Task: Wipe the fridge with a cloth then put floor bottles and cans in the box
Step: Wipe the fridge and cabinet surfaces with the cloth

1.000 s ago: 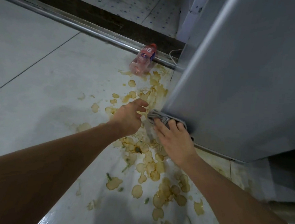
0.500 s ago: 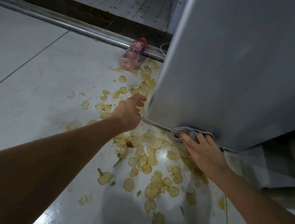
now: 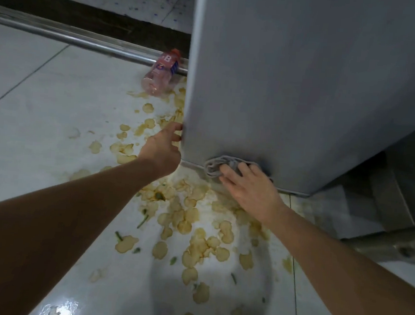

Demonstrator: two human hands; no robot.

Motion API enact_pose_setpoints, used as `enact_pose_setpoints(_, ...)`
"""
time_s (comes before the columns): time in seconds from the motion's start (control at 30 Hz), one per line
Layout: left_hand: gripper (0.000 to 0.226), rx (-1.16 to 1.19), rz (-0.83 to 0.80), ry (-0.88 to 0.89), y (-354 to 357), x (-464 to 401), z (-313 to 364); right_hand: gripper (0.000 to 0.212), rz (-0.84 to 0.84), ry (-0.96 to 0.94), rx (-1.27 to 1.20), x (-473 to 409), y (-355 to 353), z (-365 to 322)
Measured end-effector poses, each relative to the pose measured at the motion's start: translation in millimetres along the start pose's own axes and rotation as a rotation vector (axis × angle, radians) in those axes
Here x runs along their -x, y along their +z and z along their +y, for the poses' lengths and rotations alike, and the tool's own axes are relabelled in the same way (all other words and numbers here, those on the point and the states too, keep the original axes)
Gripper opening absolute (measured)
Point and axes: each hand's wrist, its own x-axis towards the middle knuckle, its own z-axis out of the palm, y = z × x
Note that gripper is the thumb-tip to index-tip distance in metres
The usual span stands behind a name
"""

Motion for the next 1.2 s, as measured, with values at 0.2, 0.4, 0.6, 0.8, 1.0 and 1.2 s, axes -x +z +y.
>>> enact_pose_setpoints(0.2,0.051,0.035,0.027,-0.046,10.6,1.7,3.9,0.048,0.047,0.162,0.048,84.7,29.1,42.4)
enact_pose_setpoints(0.4,0.051,0.007,0.05,-0.058,12.4,1.4,4.0,0.038,-0.049,0.386,-0.041,104.3,36.5,40.2)
enact_pose_setpoints(0.6,0.054,-0.019,0.048,-0.108,13.9,-0.1,8.4,0.038,0.121,0.305,-0.165,51.7,18.3,13.2)
enact_pose_setpoints(0.8,0.059,-0.028,0.062,-0.128,16.2,4.5,13.2,0.049,0.022,0.337,-0.128,92.6,34.9,38.8)
enact_pose_setpoints(1.0,0.073,-0.081,0.02,-0.152,11.9,12.5,17.1,0.036,-0.226,0.577,-0.128,119.8,43.0,40.8)
enact_pose_setpoints(1.2,0.073,-0.03,-0.035,-0.154,1.6,10.2,9.0,0.046,-0.296,0.737,-0.232,104.0,17.6,19.1)
